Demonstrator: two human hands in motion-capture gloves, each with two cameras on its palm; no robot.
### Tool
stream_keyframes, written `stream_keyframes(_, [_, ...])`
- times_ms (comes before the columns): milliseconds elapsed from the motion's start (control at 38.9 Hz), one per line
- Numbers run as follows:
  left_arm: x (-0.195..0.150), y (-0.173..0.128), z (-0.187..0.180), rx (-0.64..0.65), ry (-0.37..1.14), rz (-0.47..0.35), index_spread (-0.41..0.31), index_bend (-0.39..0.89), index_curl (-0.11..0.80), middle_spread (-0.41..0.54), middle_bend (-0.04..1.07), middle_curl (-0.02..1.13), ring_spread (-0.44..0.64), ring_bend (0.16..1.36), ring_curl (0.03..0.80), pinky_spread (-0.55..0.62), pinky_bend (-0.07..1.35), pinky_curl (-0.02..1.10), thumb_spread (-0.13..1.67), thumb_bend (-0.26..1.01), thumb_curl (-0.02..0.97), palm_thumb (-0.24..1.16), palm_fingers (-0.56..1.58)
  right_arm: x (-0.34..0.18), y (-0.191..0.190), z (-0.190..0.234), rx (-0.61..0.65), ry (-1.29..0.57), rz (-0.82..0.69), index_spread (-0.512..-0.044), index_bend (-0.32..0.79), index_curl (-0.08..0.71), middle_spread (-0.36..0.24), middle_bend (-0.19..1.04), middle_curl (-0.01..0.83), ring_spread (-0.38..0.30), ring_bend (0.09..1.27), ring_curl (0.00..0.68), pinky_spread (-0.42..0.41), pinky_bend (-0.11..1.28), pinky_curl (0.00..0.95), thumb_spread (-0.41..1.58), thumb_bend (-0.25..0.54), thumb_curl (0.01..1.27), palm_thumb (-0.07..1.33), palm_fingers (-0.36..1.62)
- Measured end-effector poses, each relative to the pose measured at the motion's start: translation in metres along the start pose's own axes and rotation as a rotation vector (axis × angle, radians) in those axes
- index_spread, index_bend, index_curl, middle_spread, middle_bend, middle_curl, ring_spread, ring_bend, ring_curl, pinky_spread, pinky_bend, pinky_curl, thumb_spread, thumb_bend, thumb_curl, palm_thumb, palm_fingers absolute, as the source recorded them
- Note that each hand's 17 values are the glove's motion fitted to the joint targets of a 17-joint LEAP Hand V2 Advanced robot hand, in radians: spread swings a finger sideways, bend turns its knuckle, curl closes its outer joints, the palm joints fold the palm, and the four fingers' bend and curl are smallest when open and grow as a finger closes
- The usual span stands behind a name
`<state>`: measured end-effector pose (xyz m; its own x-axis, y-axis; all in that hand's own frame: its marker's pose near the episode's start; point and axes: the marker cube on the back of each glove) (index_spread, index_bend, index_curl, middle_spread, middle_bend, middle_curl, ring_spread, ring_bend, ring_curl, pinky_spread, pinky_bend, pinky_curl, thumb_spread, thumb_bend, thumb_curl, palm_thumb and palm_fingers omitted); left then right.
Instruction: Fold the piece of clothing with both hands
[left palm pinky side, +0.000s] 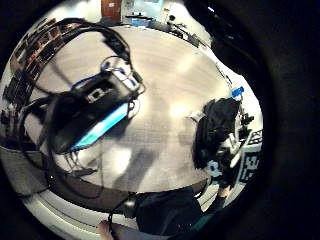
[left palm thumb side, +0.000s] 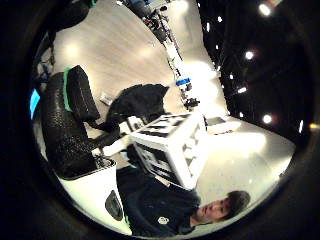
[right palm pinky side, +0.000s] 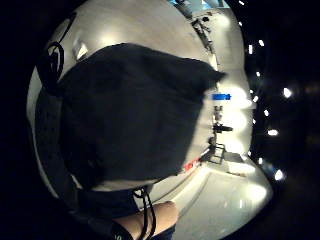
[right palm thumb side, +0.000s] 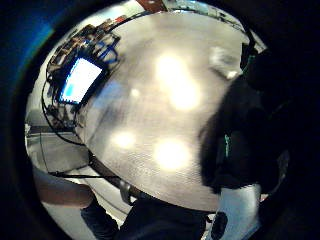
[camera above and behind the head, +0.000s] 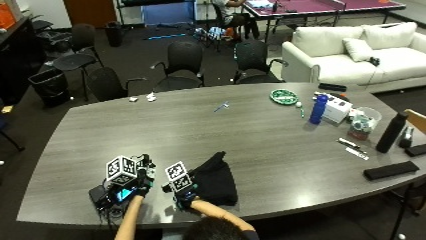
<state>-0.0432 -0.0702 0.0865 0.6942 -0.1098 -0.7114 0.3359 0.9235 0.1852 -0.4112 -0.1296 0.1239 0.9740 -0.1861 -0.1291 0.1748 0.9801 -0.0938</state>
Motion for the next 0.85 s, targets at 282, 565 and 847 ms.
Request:
stream_keyframes(282, [-0.025, 0.003, -0.018, 0.003, -0.021, -0.032, -0.074, 0.17, 0.403, 0.05, 0.17, 0.34, 0.16, 0.48, 0.32, 0.09, 0.22, 0.37, 1.5, 0.13, 0.36, 0.5, 0.55, -0.02, 0.014, -0.013, -0.048, -0.131, -0.028, -0.233, 0.08, 0.258, -0.204, 0.19, 0.489, -0.272, 0.65, 0.472, -0.374, 0.76, 0.432, 0.49, -0.037, 0.64, 0.98, 1.14])
stream_keyframes(565, [-0.01, 0.012, -0.016, -0.073, -0.052, -0.034, -0.076, 0.17, 0.401, 0.045, 0.17, 0.34, 0.16, 0.46, 0.322, 0.09, 0.19, 0.37, 1.5, 0.11, 0.372, 0.48, 0.56, 0.047, 0.001, -0.042, -0.006, -0.392, -0.033, -0.202, 0.09, 0.242, -0.157, 0.2, 0.5, -0.225, 0.6, 0.46, -0.337, 0.76, 0.429, 0.81, -0.026, 0.59, 0.89, 1.11])
stream_keyframes(847, [0.0, 0.025, 0.004, -0.125, -0.108, 0.038, -0.077, 0.17, 0.401, 0.049, 0.16, 0.34, 0.16, 0.45, 0.323, 0.1, 0.19, 0.37, 1.49, 0.09, 0.374, 0.46, 0.55, 0.146, 0.024, -0.053, 0.112, -0.515, 0.107, -0.192, 0.11, 0.248, -0.13, 0.18, 0.488, -0.187, 0.54, 0.444, -0.295, 0.68, 0.409, 1.03, -0.018, 0.54, 0.85, 1.08])
